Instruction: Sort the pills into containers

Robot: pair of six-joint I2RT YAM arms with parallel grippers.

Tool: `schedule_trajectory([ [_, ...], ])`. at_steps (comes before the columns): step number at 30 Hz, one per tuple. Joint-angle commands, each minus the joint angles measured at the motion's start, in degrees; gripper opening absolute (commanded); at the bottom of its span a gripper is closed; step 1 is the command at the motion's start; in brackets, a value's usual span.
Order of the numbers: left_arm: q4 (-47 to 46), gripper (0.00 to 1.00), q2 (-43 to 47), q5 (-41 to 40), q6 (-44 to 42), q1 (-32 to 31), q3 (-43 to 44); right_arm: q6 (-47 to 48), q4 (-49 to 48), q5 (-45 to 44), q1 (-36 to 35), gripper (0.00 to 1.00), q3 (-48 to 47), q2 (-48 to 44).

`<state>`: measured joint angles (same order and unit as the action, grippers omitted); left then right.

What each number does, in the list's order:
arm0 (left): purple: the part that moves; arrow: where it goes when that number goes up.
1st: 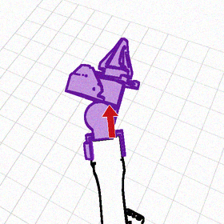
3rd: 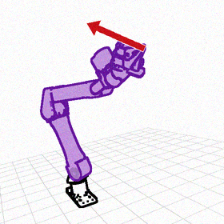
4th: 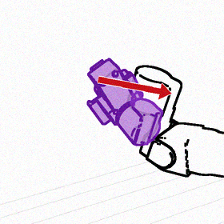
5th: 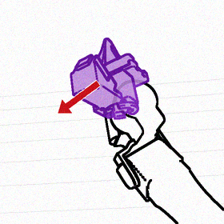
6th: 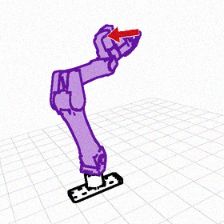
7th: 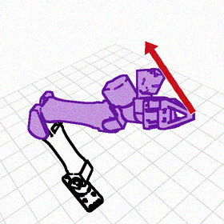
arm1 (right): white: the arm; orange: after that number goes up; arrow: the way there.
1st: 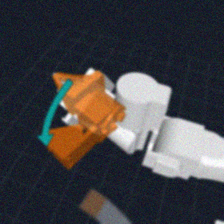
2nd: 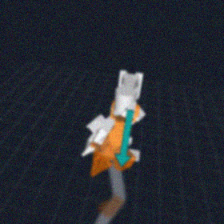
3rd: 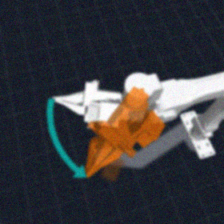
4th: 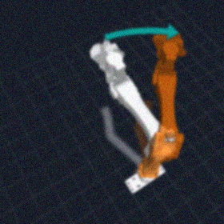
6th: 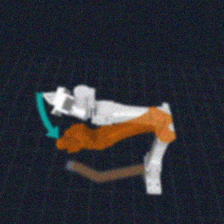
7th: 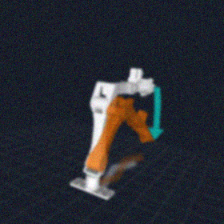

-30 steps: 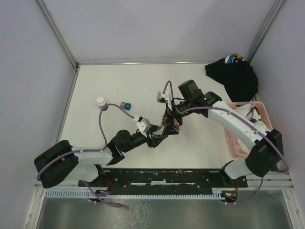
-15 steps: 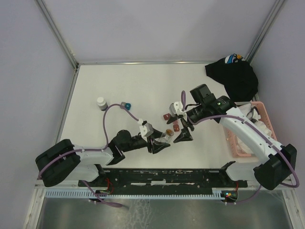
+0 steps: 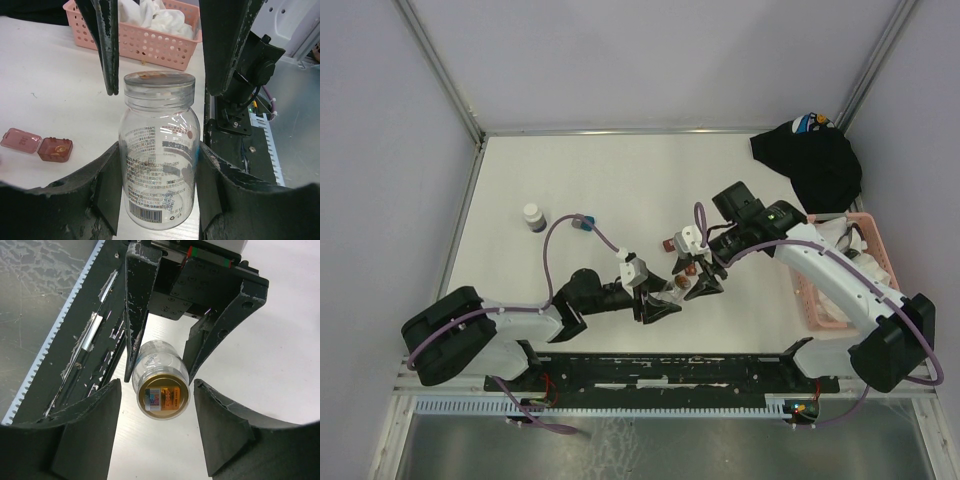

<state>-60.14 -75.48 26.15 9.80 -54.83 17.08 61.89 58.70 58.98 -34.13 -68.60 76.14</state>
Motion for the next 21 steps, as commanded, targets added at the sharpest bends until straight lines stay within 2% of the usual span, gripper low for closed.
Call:
schedule_trajectory([
  [1, -3.1, 0.03, 0.1, 1.3, 1.2, 0.1, 2.1, -2.0, -2.6, -0.3, -1.1, 0.67, -0.1, 0.5],
  [14, -3.1, 0.03, 2.3, -0.6, 0.8, 0.0, 0.8, -7.6, -5.3, -2.1, -1.4, 0.41, -0.8, 1.1],
  [16, -3.0, 0.03, 3.2, -2.3, 0.5, 0.0, 0.1, -13.1, -8.2, -3.6, -1.4, 0.37, -0.7, 1.3],
  [21, 0.6, 0.03, 6.0, -12.4, -0.7, 0.0, -0.8, -30.4, -16.8, -10.4, -1.4, 0.25, -1.7, 3.0],
])
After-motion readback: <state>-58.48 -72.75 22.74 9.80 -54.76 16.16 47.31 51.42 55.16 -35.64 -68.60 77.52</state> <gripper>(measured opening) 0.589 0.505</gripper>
